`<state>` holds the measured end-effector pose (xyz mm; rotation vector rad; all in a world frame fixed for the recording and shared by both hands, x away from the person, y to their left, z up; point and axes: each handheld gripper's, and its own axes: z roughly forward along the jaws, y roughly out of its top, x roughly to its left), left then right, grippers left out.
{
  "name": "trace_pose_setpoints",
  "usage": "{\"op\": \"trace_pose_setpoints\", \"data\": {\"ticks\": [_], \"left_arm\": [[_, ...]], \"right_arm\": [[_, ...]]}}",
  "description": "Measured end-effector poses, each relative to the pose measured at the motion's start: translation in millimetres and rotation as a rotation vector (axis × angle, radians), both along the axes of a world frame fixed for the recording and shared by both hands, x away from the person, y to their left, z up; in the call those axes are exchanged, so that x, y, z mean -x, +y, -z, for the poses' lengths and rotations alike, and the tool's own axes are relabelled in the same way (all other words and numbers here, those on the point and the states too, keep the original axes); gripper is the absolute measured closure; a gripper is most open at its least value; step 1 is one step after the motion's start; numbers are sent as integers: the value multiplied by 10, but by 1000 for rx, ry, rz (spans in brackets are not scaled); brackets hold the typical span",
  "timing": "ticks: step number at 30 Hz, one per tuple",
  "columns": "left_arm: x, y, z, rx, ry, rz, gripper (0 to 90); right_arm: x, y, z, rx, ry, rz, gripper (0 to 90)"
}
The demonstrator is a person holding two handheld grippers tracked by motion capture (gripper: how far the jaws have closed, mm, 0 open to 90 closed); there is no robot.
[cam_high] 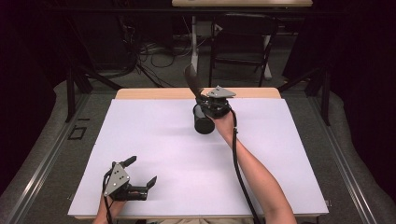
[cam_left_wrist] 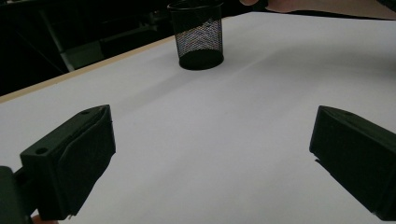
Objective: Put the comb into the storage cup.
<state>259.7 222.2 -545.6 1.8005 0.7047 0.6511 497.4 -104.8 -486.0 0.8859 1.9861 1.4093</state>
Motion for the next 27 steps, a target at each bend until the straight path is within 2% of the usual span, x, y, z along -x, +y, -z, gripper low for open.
{"op": "trace_pose_setpoints", "data": {"ticks": [27], "left_arm": [[-10, -8, 8, 5, 6, -2, 4]], "right_arm": [[2, -11, 114, 21, 27, -2, 723]]}}
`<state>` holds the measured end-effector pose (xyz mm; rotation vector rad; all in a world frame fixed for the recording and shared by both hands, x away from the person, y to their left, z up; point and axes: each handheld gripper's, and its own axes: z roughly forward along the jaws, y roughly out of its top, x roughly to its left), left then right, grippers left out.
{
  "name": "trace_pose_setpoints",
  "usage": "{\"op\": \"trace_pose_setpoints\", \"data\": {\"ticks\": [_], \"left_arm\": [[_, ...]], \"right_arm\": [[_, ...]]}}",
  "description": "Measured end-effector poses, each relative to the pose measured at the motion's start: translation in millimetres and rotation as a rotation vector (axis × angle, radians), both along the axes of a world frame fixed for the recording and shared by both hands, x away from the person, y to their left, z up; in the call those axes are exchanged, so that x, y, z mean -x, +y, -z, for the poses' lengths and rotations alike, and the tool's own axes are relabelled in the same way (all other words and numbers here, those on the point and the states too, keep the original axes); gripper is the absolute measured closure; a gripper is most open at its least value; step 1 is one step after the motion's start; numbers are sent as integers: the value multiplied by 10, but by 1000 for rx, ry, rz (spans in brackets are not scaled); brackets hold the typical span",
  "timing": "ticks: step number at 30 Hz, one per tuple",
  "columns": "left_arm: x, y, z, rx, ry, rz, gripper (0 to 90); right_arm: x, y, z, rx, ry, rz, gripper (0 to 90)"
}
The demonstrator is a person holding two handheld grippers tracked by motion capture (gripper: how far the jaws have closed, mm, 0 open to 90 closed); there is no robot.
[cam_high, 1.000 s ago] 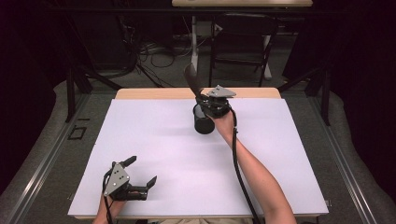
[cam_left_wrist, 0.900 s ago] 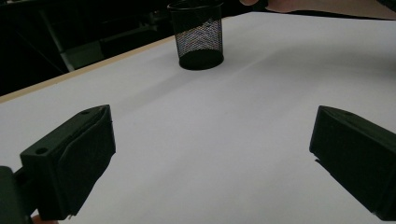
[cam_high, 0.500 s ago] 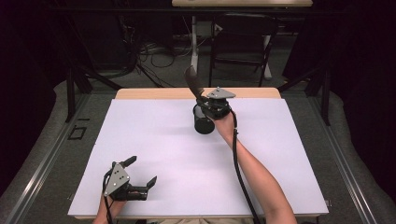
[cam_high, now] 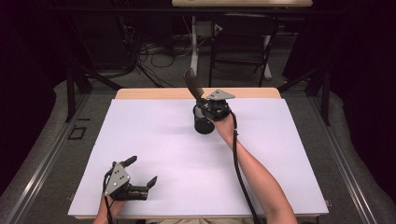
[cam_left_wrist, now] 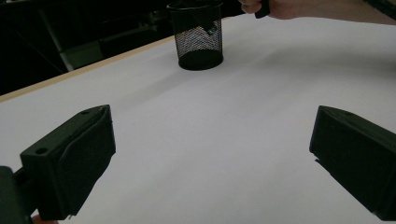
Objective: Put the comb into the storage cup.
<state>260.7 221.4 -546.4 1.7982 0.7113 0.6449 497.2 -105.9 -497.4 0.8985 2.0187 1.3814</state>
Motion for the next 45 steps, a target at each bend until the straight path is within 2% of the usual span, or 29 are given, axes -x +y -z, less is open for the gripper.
{"op": "trace_pose_setpoints", "data": {"ticks": [36, 37, 40, 45], "left_arm": [[0, 8, -3, -5, -6, 0, 4], [0, 7, -3, -5, -5, 0, 4], [4, 9, -5, -5, -6, 1, 4], [2, 7, -4, -6, -5, 1, 4]], "right_arm": [[7, -30, 117, 21, 39, 4, 713], [9, -34, 122, 16, 41, 8, 692], [11, -49, 113, 8, 60, 18, 508], [46, -109, 60, -5, 75, 20, 362]]}}
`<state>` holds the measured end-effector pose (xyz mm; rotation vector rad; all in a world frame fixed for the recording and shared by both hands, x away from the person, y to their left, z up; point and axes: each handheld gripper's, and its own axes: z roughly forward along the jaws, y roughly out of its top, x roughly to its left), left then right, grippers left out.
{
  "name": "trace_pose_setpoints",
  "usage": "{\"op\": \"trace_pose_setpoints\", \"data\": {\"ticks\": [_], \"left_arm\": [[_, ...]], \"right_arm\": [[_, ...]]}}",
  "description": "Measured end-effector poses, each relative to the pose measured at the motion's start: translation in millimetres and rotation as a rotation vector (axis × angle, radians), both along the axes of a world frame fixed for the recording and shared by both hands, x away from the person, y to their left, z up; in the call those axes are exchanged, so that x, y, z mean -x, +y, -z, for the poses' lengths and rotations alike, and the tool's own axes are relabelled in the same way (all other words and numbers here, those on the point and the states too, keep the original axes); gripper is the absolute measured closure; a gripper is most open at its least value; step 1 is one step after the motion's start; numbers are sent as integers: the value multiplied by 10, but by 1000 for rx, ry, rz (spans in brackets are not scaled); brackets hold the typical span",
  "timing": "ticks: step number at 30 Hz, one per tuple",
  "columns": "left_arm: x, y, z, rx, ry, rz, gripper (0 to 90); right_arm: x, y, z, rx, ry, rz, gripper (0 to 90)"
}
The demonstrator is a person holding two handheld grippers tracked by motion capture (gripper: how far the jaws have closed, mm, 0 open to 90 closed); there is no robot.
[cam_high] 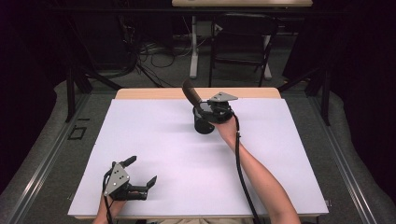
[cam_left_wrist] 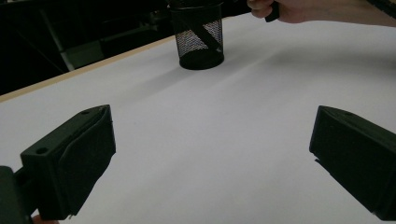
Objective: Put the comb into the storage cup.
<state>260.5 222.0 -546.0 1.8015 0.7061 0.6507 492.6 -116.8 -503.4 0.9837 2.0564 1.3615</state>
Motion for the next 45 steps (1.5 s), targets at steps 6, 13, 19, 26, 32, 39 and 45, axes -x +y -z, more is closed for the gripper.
{"op": "trace_pose_setpoints", "data": {"ticks": [6, 13, 19, 26, 32, 39, 45], "left_arm": [[0, -7, 1, 3, 2, -1, 5], [-2, -6, 5, 6, 4, 1, 5], [-2, -3, 3, 6, 3, -1, 5], [1, -7, 0, 4, 1, -3, 5], [3, -12, 0, -4, -1, 0, 5], [6, -3, -3, -1, 0, -2, 5], [5, -7, -2, -2, 1, -2, 5]], "right_arm": [[42, -73, -96, -4, 9, -23, 212], [117, -166, -180, -13, 24, -47, 140], [198, -236, -223, 3, 48, -77, 88], [299, -327, -238, 17, 78, -107, 35], [378, -426, -273, 30, 96, -122, 14], [472, -544, -289, 50, 128, -131, 6], [570, -631, -292, 58, 141, -148, 2]]}}
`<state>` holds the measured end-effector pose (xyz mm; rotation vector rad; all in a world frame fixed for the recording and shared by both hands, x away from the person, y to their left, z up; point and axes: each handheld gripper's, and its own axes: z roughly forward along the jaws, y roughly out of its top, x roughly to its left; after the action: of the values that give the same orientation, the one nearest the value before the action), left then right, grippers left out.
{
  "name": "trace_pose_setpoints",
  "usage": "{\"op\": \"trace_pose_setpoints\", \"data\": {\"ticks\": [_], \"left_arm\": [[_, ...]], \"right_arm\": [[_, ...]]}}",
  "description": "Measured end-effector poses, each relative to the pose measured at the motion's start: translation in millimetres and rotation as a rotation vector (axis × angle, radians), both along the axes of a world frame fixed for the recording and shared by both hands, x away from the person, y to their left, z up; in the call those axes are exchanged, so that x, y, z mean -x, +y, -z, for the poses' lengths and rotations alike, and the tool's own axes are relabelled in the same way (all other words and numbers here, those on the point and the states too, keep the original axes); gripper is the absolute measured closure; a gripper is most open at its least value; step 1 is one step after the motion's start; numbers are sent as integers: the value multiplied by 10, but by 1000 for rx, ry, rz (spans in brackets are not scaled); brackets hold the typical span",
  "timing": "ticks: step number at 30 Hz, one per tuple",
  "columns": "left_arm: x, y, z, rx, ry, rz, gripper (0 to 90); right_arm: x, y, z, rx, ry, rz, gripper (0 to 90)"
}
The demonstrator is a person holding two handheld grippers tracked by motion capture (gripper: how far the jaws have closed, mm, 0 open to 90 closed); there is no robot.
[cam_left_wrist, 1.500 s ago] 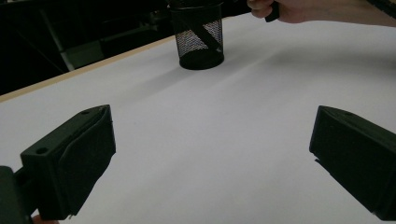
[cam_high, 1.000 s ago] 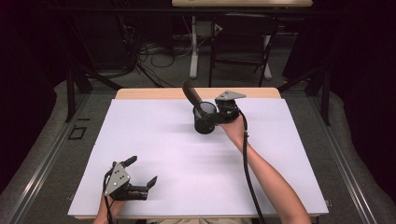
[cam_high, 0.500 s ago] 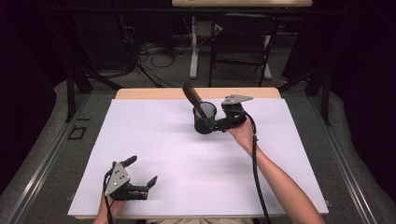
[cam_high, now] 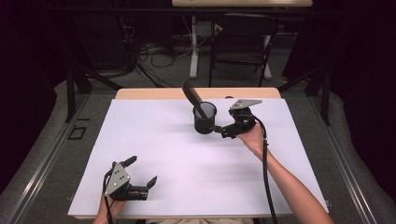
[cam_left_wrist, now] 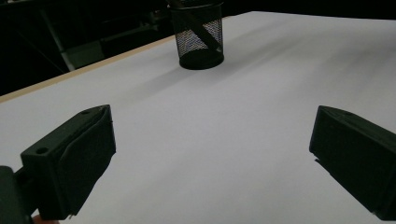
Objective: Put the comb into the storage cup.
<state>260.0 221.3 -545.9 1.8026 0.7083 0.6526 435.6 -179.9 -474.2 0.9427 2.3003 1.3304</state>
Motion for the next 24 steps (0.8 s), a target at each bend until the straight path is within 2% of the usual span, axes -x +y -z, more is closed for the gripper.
{"op": "trace_pose_setpoints", "data": {"ticks": [10, 24], "left_arm": [[-5, -6, 5, 0, 2, 0, 5], [-1, 0, 1, 2, 0, -3, 5]], "right_arm": [[159, -130, 12, -6, 22, -22, 0], [382, -253, 152, 14, 61, -48, 0]]}}
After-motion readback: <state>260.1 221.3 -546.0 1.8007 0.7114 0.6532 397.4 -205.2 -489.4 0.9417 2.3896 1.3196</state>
